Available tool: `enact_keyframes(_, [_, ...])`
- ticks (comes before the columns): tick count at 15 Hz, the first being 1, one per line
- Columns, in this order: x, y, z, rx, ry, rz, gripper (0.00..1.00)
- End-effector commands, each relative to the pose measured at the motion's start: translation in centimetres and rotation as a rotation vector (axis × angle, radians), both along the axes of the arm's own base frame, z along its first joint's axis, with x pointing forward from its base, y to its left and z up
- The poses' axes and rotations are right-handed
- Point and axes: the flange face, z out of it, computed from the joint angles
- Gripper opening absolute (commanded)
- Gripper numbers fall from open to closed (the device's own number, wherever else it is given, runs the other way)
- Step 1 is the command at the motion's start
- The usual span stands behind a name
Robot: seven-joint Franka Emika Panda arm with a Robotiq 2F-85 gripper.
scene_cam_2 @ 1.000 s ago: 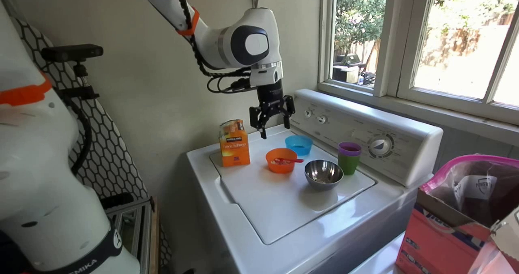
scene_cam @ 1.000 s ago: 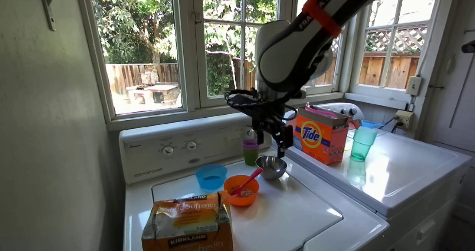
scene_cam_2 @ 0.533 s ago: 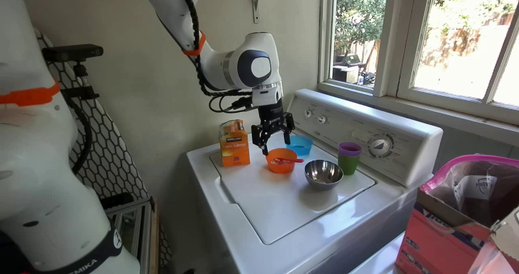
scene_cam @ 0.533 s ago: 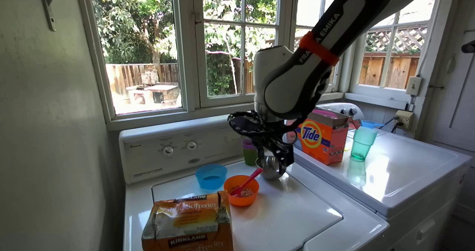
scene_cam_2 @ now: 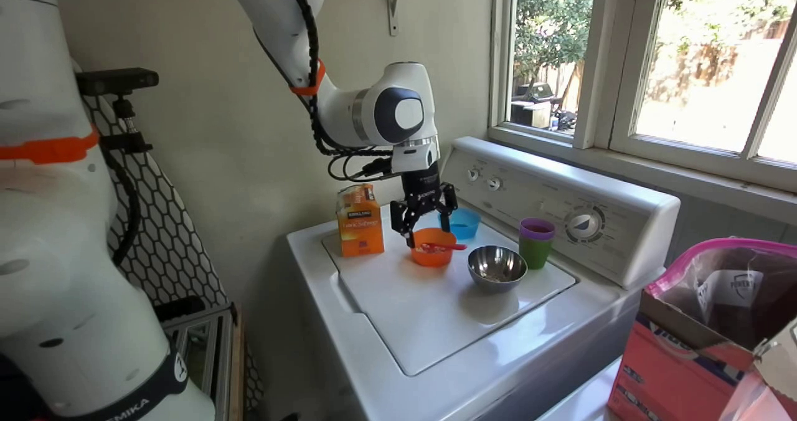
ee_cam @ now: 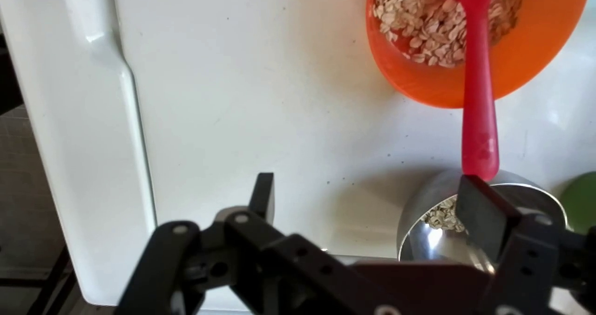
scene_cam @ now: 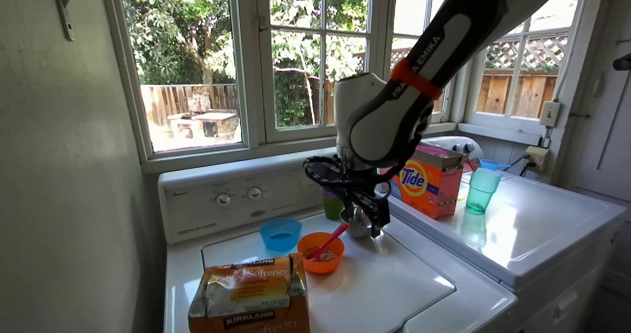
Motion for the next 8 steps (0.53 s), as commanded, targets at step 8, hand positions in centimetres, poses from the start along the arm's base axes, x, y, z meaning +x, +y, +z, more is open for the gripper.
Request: enact_keyframes(8, [5.2,2.4,-2.3,0.013,0.024,0.037,1.0])
